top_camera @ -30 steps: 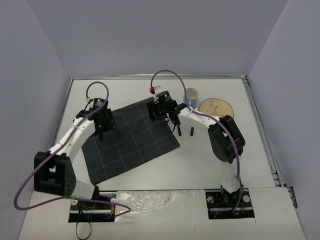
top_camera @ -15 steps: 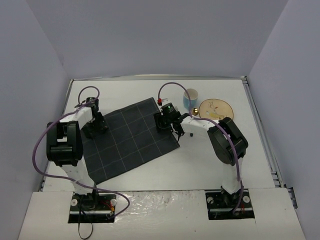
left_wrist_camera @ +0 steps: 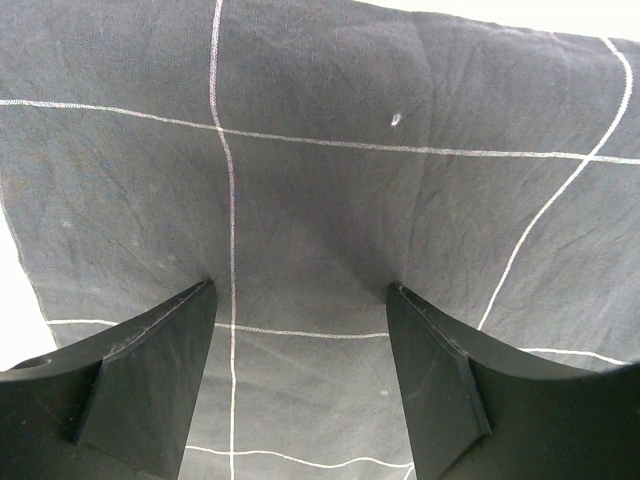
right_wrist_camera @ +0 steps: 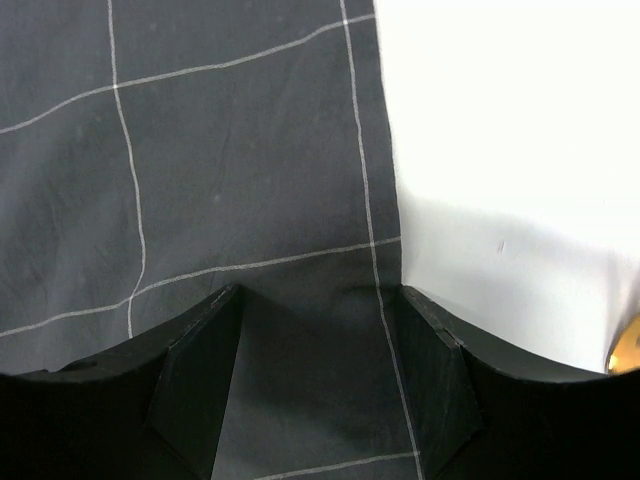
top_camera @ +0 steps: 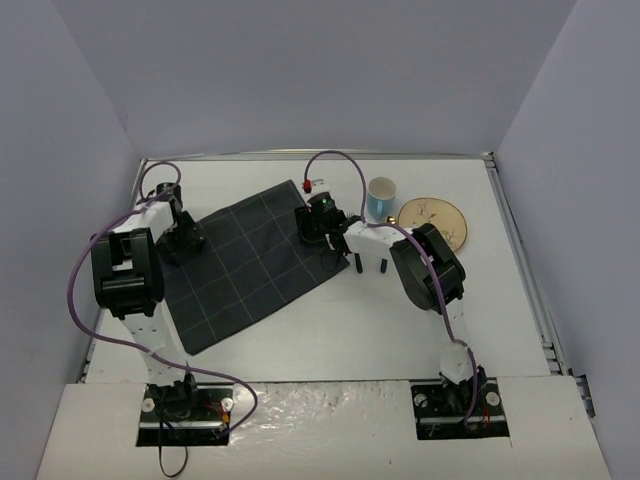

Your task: Set the dinner table for one person

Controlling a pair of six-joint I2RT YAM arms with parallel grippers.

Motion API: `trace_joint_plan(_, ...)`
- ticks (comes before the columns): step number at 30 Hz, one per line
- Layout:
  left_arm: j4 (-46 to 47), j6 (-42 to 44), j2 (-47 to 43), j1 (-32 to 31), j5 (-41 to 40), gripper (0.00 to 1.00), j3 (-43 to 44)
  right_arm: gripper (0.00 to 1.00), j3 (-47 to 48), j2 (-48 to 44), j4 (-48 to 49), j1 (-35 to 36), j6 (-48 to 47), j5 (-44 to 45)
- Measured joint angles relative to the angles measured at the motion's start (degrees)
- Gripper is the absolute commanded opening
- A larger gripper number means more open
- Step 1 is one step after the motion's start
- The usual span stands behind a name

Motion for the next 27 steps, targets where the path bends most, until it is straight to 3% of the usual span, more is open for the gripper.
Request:
trace_joint_plan(7,0.02,0.07,4.06,0.31,-0.50,0.68,5.79,0.59,6.78,4.59,0.02,-2.50,-0.72,0.18)
trace_joint_plan(18,-0.64,1.41,3.74,0.63,0.11,0.88,6.93,0.64,9.70,3.52,-6.85,-5.58,-4.71,-2.81)
trace_joint_plan(24,-0.35,2.02,-7.43,0.64,1.82,0.88,2.22,0.64,4.55,-7.32,-6.49,-4.02,-2.79,-8.87)
trace_joint_plan(27,0.63,2.19,-13.15,0.82,2.10,0.82,-0.59,0.64,-0.93,-12.70,-3.23,-2.79,0.65,-12.16)
